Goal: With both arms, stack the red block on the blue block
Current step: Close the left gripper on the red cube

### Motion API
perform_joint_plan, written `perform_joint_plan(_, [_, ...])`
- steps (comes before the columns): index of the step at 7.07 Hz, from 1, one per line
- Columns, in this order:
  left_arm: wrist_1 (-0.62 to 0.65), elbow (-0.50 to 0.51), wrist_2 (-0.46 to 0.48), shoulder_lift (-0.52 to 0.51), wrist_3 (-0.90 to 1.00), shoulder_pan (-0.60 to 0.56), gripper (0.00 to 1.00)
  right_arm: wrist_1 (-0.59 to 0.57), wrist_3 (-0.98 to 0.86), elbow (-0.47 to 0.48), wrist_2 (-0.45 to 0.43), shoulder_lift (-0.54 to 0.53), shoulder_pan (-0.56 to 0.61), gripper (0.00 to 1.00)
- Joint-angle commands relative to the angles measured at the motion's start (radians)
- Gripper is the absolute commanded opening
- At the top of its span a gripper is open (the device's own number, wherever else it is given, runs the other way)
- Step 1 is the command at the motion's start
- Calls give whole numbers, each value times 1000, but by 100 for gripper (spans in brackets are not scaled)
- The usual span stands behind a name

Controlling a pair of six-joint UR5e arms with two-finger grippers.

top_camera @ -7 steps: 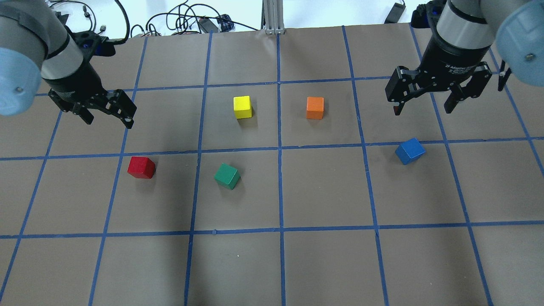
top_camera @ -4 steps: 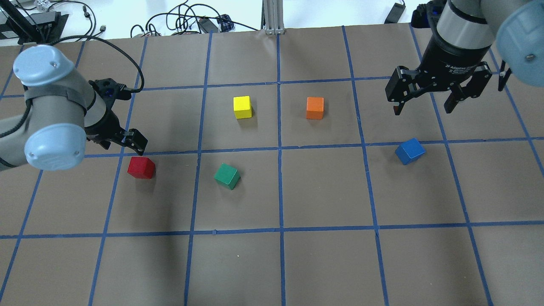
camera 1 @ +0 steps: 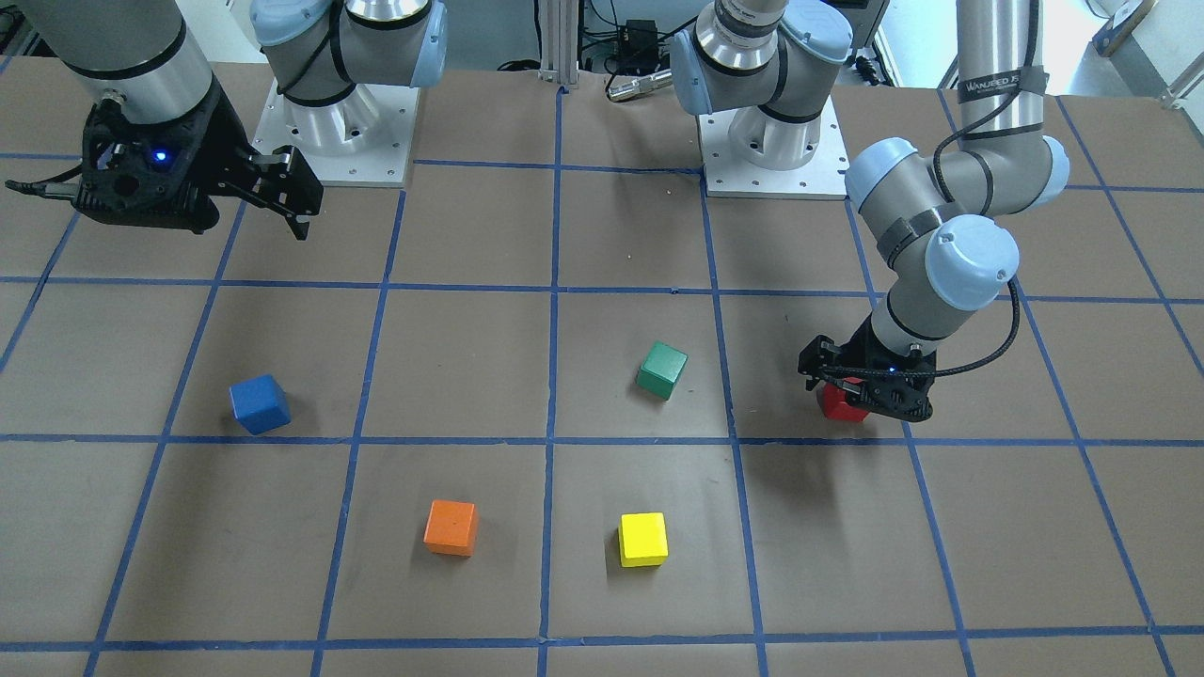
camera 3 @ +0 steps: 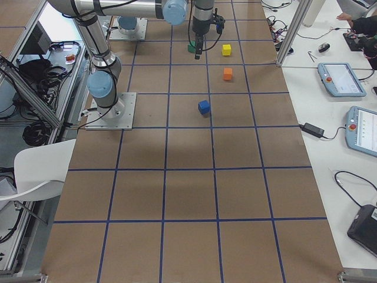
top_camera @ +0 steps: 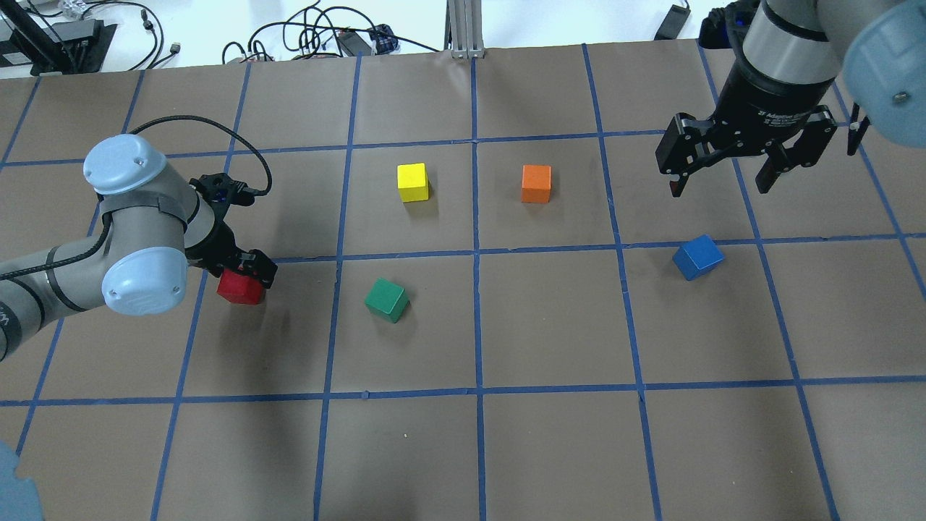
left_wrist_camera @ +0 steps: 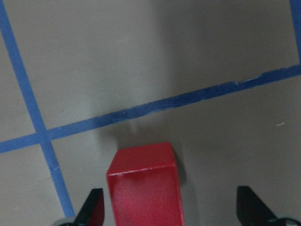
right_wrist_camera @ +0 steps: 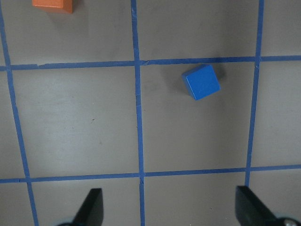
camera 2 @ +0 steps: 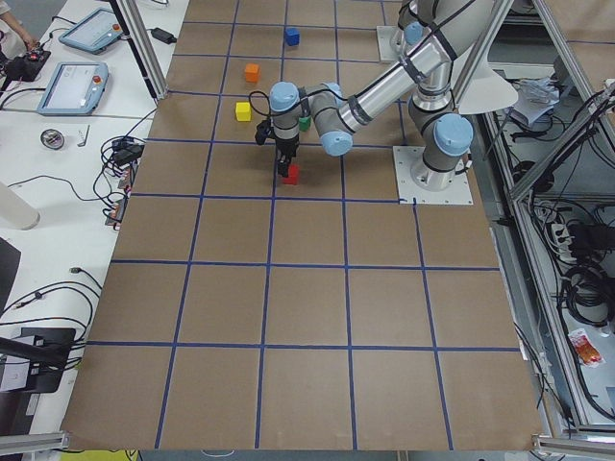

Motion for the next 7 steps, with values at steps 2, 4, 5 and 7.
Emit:
perform_joint_plan(2, [34, -3, 8, -33, -4, 10, 93, 0, 0, 0, 0, 0, 0, 100])
perform_joint_plan(4, [25, -1, 49, -32, -36, 11, 36, 3, 0, 0, 0, 0, 0, 100])
perform_joint_plan(5, [10, 7, 80, -18, -44, -1, 23, 1, 0, 0, 0, 0, 0, 100])
perform_joint_plan(7, [-93, 63, 35, 2, -199, -42, 22, 0, -3, 0, 0, 0, 0, 100])
